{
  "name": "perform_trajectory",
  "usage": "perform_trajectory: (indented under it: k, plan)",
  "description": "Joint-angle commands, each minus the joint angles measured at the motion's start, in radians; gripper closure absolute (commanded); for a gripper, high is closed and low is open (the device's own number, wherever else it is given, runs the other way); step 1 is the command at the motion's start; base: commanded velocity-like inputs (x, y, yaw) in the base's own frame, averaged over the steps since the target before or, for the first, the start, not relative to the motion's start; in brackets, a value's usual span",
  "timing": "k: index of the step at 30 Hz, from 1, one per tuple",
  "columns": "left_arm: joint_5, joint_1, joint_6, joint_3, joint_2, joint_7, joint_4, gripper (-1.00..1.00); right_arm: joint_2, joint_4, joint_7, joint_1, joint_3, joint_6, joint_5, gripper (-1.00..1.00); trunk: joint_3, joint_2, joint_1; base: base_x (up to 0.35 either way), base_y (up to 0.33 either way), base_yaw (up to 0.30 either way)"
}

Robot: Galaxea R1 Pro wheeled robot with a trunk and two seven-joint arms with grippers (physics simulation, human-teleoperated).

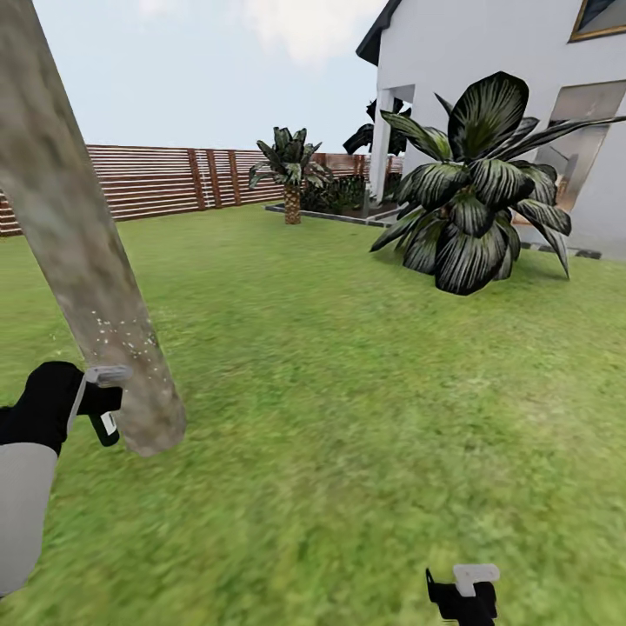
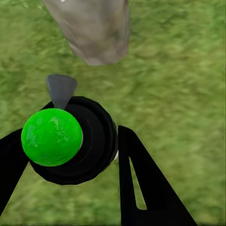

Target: In the garden, pick up the pesticide atomizer on the floor and spray pesticide onto both trees until each tree trunk is fully covered.

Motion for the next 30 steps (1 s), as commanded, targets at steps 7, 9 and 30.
perform_trajectory:
  k: [7,9,30]
  plan:
    - [-0.010,0.054,-0.005,0.007,-0.008,-0.005,0.000,1.00,0.000,0.000,-0.003,0.000,0.009,-0.002,-0.007,-1.00,-0.001,0.000,0.000,0.149,-0.253,0.011]
    - [-0.011,0.072,-0.006,0.010,-0.008,-0.005,0.000,1.00,0.000,0.000,-0.003,0.000,0.009,-0.002,-0.007,-1.00,-0.001,0.000,0.000,0.092,-0.266,0.000]
    - [-0.010,0.121,-0.014,0.024,-0.006,0.001,0.039,1.00,0.000,0.000,-0.003,0.000,0.010,-0.002,-0.007,-1.00,-0.001,0.000,0.000,0.177,-0.208,0.163]
